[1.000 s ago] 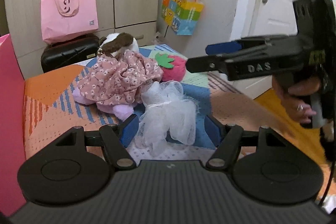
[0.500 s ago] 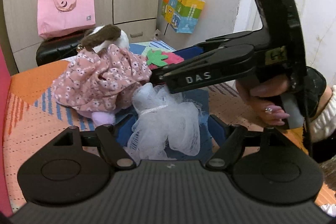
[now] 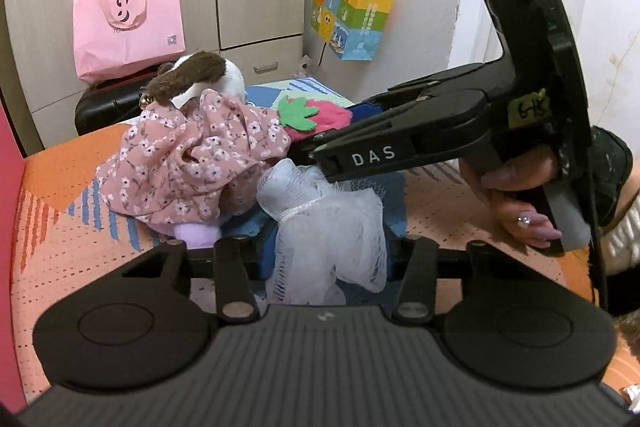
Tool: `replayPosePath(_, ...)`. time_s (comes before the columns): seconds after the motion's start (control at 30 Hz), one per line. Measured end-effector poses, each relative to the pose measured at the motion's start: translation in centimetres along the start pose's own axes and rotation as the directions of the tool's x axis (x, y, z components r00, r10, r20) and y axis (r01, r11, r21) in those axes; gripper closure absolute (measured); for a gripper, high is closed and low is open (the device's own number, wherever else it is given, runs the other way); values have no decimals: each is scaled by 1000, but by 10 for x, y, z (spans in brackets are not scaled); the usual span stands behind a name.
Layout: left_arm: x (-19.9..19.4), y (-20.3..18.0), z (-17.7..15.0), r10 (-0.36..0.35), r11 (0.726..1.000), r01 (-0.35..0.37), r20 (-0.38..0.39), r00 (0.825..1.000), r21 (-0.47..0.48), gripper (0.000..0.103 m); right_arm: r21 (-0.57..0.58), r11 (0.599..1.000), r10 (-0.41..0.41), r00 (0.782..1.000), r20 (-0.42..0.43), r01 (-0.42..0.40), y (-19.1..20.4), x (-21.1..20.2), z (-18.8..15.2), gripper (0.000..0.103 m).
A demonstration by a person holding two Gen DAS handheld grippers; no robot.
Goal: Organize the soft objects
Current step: 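Close the left gripper on the mesh puff while the right gripper closes on the strawberry, then lift the puff and strawberry and carry both over the pink box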
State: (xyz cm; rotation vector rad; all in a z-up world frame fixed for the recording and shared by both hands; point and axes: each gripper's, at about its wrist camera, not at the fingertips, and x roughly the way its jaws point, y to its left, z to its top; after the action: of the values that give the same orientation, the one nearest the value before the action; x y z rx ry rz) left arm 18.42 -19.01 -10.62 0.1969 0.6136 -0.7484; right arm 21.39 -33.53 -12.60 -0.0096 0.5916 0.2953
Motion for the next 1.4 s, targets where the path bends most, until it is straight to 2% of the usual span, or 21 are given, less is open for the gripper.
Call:
replayPosePath(0.43, -20, 12, -8, -9, 997, 10, 13, 1000, -70, 61, 39, 998, -56, 998, 2, 55, 5, -29, -18, 48)
replayPosePath(0.63, -45, 17, -12, 21, 997, -18, 46, 999, -77, 61, 58, 995, -81, 997, 4, 80, 15, -49, -31, 48)
replayPosePath(0.77, -56, 24, -17, 33, 995, -30, 33, 999, -92, 61, 79, 993, -92, 996, 6, 91, 22, -62, -42, 48)
replayPosePath(0.97, -70, 35, -26, 13, 992, -14, -15, 1000, -128, 61, 78, 993, -91, 996, -17, 92, 42, -75, -55, 48)
replayPosePath(1.17, -87, 47, -35, -16, 983, 6, -53, 998, -184, 61, 103, 994, -22, 999, -50, 27, 62, -84, -54, 48)
replayPosePath(1.4, -110, 57, -39, -21, 976, -2, -103, 995, -218, 61, 99, 994, 65, 992, -104, -55, 93, -89, -45, 48)
